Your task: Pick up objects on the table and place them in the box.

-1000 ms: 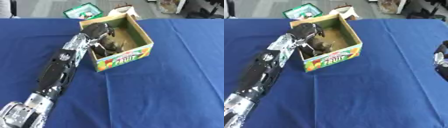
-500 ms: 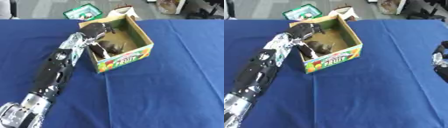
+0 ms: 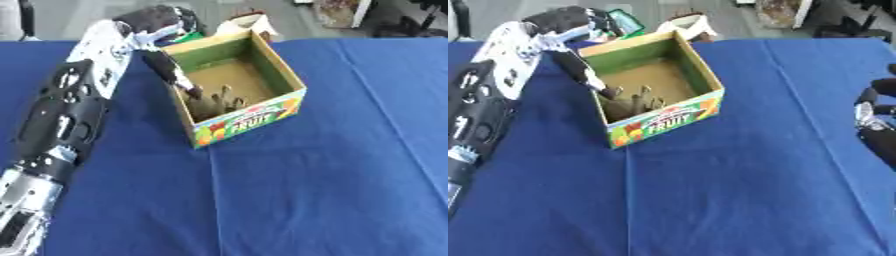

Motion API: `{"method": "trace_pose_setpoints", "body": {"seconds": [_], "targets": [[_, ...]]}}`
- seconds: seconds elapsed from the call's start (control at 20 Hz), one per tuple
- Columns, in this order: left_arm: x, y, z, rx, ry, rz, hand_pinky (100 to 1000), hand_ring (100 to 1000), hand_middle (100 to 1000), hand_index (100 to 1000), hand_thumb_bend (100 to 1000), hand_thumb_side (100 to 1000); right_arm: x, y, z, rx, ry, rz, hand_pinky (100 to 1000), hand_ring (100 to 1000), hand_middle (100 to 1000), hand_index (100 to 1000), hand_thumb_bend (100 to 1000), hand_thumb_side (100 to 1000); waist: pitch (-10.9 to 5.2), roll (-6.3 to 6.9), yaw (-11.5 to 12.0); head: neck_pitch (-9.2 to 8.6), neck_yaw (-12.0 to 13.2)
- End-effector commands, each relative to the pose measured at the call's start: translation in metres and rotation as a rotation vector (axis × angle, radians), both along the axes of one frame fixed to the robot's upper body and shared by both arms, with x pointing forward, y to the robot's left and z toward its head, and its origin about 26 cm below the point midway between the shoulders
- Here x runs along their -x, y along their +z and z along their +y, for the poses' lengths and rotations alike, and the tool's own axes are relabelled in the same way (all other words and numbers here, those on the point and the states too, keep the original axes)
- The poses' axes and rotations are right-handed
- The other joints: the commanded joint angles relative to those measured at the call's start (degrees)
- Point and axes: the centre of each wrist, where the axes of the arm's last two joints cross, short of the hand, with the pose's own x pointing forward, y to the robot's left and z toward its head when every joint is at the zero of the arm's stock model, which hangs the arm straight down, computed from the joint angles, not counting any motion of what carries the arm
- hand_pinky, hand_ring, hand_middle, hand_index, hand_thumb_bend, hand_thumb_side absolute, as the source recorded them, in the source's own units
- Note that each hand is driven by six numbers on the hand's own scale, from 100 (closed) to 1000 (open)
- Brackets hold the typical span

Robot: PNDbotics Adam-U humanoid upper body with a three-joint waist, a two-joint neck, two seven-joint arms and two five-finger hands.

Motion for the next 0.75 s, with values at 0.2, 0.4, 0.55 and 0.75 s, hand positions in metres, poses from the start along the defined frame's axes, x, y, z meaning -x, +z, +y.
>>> {"method": "trace_pose_setpoints", "body": {"seconds": [0.2,0.4,0.55,0.75], "targets": [[0.032,0.051,0.032,0.083,-0.037,-0.153,753,753,755,831,1000,593,0.001,0.008,-0.011,0.023,-0.033,-0.025,566,751,651,849,100,181,-1.30,-0.06,1.16,-0.32,-1.29],[0.052,0.057,0.052,0.205,-0.043,-0.214,717,694,704,803,1000,535,0.001,0.009,-0.011,0.019,-0.039,-0.029,566,751,651,849,100,183,-1.18,-0.20,2.39,-0.56,-2.02],[0.069,0.051,0.068,0.336,-0.039,-0.250,696,658,666,782,912,494,0.002,0.010,-0.012,0.017,-0.045,-0.033,567,751,651,849,100,184,-1.00,-0.34,3.04,-0.85,-2.40],[0.091,0.029,0.087,0.585,-0.013,-0.275,676,623,627,753,713,472,0.002,0.010,-0.013,0.009,-0.054,-0.038,566,751,651,849,100,185,-0.62,-0.56,3.63,-1.39,-2.94]]}}
